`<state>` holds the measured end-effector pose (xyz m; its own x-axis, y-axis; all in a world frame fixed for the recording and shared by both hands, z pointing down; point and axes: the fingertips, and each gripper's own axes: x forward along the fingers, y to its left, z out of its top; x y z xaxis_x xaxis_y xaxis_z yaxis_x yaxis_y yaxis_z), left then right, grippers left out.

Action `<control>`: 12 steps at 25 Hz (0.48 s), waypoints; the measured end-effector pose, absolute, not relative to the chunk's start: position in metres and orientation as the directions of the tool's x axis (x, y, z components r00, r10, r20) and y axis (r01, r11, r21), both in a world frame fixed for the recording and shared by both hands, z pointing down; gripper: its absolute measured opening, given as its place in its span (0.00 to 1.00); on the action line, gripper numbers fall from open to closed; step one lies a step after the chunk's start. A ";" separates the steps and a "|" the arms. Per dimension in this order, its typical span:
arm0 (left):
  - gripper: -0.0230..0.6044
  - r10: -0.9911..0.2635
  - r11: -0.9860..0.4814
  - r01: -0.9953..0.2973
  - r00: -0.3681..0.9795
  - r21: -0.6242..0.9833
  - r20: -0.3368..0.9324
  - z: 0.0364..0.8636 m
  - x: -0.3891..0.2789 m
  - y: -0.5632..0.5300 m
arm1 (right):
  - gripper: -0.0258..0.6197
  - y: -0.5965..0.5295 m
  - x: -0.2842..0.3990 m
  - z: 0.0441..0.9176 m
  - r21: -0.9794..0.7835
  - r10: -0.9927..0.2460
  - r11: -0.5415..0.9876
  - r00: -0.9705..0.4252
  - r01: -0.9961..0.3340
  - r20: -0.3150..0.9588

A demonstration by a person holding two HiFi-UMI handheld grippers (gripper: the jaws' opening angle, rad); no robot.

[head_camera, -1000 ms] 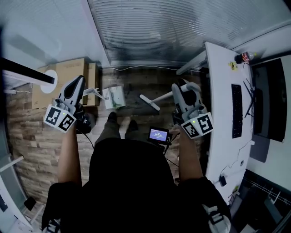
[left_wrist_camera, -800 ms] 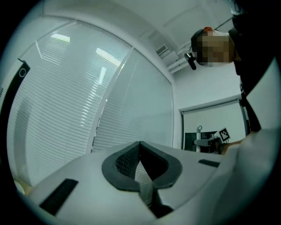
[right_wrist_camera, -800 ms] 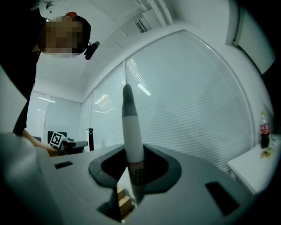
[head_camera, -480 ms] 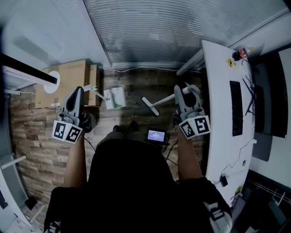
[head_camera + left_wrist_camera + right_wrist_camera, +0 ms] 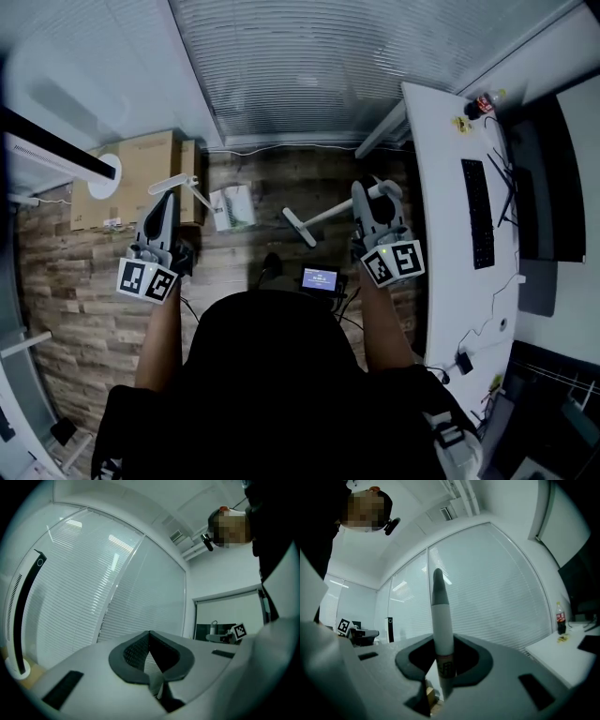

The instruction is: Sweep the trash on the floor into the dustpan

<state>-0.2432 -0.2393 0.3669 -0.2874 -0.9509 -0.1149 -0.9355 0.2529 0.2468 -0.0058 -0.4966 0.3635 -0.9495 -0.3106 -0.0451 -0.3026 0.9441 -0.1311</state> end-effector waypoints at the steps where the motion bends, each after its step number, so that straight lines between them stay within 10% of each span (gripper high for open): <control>1: 0.03 -0.953 0.243 -0.939 -0.278 0.242 -0.124 0.364 -0.238 -0.236 | 0.18 -0.491 -0.003 0.360 -0.126 -0.308 0.946 -0.950 -0.300 -0.048; 12: 0.03 -0.967 0.184 -0.965 -0.212 0.187 -0.141 0.361 -0.167 -0.144 | 0.18 -0.405 0.064 0.346 -0.081 -0.324 0.944 -0.943 -0.319 -0.072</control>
<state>-0.1675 -0.1440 0.3608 -0.2122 -0.9671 -0.1405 -0.9649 0.1845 0.1870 0.0641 -0.4052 0.3456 -0.9432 -0.3243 -0.0716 -0.3186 0.9444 -0.0808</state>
